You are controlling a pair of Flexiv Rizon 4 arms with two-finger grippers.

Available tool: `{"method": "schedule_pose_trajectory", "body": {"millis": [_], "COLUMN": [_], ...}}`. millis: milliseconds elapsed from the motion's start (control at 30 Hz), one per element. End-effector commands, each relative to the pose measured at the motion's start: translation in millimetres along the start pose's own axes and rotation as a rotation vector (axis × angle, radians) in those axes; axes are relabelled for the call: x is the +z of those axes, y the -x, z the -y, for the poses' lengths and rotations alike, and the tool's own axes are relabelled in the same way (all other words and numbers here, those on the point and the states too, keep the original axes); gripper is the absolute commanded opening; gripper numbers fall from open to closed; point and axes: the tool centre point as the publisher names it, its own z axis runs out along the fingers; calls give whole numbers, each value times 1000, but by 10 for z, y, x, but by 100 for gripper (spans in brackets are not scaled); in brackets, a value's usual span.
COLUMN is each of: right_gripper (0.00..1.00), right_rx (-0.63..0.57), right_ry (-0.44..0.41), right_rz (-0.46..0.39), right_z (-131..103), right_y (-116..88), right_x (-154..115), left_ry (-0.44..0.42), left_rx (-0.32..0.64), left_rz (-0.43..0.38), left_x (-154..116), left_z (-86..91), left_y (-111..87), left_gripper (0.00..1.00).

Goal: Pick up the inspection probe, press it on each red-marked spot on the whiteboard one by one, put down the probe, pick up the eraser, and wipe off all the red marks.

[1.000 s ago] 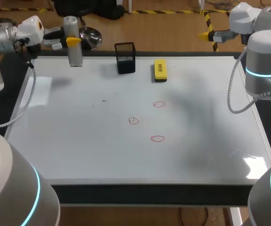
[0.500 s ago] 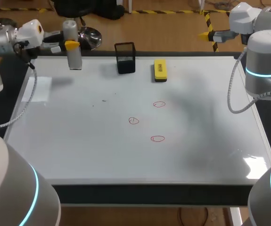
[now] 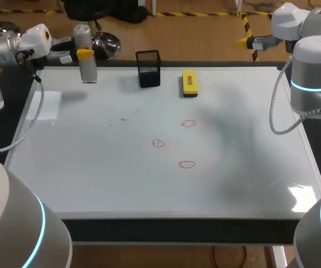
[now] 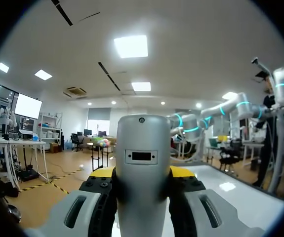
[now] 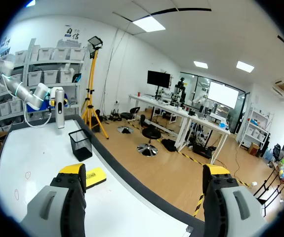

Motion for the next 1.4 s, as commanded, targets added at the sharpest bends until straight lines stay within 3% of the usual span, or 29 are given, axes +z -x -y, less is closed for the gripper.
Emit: {"method": "schedule_pose_trajectory", "body": {"millis": [33, 133, 333, 467, 633, 733, 933, 1133, 1400], "right_gripper": [100, 100, 100, 100, 100, 100, 100, 100, 100], "right_rx": [0, 0, -140, -246, -437, -540, -771, -892, -1153], "right_ry": [0, 0, 9, -29, -87, -114, -194, -188, -242], "right_rz": [-1, -1, -215, -360, -607, -803, -1076, -1243, -1456], "right_z": [1, 1, -122, -136, -103, -72, -5, 41, 175], "right_y": [3, 3, -233, -440, -717, -872, -966, -981, -1086], "right_x": [3, 3, 75, 133, 211, 214, 196, 236, 297], "left_ry": [-2, -2, -2, -2, -2, -2, -2, -2, -2], "left_rx": [1, 1, 1, 1, 1, 1, 1, 1, 1], "left_rz": [-2, -2, -2, -2, -2, -2, -2, -2, -2], "left_x": [2, 2, 2, 2, 2, 2, 2, 2, 2], "left_z": [2, 2, 2, 2, 2, 2, 2, 2, 2], "left_y": [11, 11, 11, 11, 11, 11, 11, 11, 11], "left_gripper": [0, 0, 0, 0, 0, 0, 0, 0, 0]}}
